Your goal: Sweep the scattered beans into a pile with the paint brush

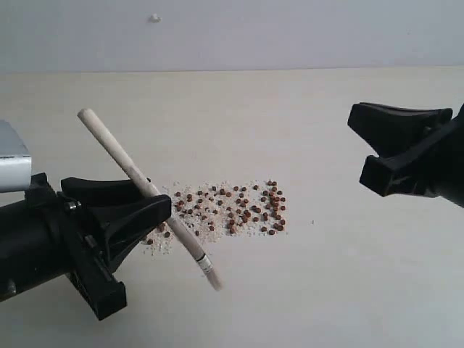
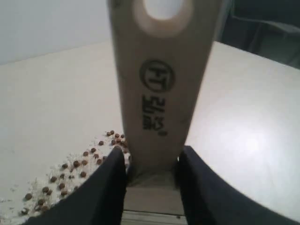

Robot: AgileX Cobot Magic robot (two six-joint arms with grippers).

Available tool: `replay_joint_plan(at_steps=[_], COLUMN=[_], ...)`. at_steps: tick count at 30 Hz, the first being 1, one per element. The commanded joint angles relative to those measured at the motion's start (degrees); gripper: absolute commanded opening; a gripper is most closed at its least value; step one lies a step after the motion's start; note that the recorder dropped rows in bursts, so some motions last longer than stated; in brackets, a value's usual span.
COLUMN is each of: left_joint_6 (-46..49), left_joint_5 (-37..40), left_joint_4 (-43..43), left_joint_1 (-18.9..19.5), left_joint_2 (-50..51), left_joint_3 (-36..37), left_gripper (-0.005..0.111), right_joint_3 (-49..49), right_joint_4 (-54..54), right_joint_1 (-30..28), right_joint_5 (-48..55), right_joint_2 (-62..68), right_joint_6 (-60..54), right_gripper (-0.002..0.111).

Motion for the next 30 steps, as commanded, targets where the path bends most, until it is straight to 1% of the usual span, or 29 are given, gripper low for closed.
replay_joint_plan(at_steps=[1,3,6,8,12,15,20,25,27,28,30], left_joint_6=[-1.5,-1.5,-1.5,-1.5,-1.7,-1.7,-1.7,-2.0,-2.5,-2.6,-2.6], left_joint_5=[10.9,13.1,13.0,13.0,13.1,13.6,13.5,13.5,14.8,16.6,19.1], left_joint_4=[0.9,1.3,1.3,1.3,1.3,1.3,1.3,1.3,1.3,1.3,1.3], left_joint_1=[0.1,0.1,0.1,0.1,0.1,0.1,0.1,0.1,0.1,0.1,0.1], left_joint_2=[0.1,0.1,0.1,0.1,0.1,0.1,0.1,0.1,0.1,0.1,0.1], left_joint_3=[-3.3,-4.3,-4.4,-4.4,-4.4,-4.4,-4.4,-4.4,-5.2,-6.2,-8.1], left_gripper=[0.000,0.000,0.000,0.000,0.000,0.000,0.000,0.000,0.000,0.000,0.000], right_joint_3=[0.1,0.0,-0.1,-0.1,-0.1,-0.1,-0.1,-0.1,-0.3,-0.3,-0.3], right_joint_4=[-4.4,-7.5,-18.7,-23.3,-24.9,-26.2,-33.6,-34.5,-34.7,-34.7,-34.7], right_joint_1=[0.1,0.1,0.1,0.1,0.1,0.1,0.1,0.1,0.1,0.1,0.1], right_joint_5=[-1.9,-2.4,-3.1,-4.7,-7.9,-8.1,-9.1,-11.3,-11.2,-11.2,-11.2], right_joint_2=[-0.3,-0.2,0.7,1.9,5.0,6.8,8.4,8.6,9.1,9.5,9.6], right_joint_6=[6.5,10.2,18.7,23.4,22.1,20.8,24.6,24.9,23.9,21.6,21.1], right_gripper=[0.000,0.000,0.000,0.000,0.000,0.000,0.000,0.000,0.000,0.000,0.000])
